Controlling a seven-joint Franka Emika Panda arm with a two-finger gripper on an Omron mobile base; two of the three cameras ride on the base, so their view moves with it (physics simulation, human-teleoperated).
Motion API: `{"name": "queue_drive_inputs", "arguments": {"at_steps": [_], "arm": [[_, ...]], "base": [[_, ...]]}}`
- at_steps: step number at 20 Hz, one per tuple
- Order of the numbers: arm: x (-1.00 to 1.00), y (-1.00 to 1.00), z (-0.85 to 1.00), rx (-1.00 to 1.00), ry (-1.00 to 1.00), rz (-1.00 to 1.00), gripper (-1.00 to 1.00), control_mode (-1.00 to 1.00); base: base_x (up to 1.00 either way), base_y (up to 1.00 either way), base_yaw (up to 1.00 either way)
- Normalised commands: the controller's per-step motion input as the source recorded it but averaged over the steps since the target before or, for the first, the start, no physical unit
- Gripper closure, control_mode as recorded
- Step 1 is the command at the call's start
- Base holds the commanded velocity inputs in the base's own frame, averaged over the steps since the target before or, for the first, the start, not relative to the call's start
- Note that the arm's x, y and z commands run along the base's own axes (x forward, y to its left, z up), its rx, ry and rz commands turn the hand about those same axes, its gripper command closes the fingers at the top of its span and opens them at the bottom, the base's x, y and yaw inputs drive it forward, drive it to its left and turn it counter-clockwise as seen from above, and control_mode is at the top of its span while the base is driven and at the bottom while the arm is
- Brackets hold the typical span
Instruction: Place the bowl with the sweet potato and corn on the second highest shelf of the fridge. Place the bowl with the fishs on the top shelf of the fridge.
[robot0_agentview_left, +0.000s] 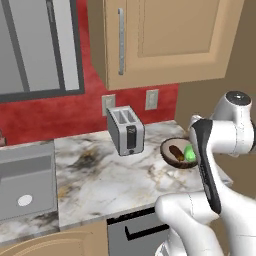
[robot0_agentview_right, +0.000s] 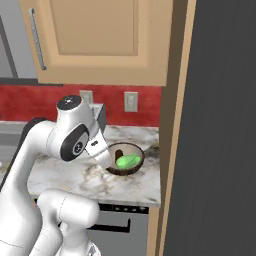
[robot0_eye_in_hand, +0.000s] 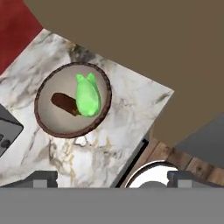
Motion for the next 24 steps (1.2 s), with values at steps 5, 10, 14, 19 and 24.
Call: {"name": "queue_drive_inputs", "arguments": {"at_steps": [5, 10, 14, 19, 24], "arm": [[0.23, -0.02, -0.98, 0.07, 0.16, -0.14, -1.0, -1.0], [0.27, -0.14, -0.73, 0.12, 0.02, -0.11, -1.0, -1.0], [0.29, -0.38, -0.18, 0.06, -0.02, -0.07, -1.0, -1.0], [0.12, -0.35, -0.08, 0.04, 0.0, 0.0, -1.0, -1.0], [0.06, -0.26, -0.24, 0.0, 0.09, 0.0, -1.0, -1.0]], "base": [[0.0, 0.0, 0.0], [0.0, 0.0, 0.0], [0.0, 0.0, 0.0], [0.0, 0.0, 0.0], [0.0, 0.0, 0.0]]}}
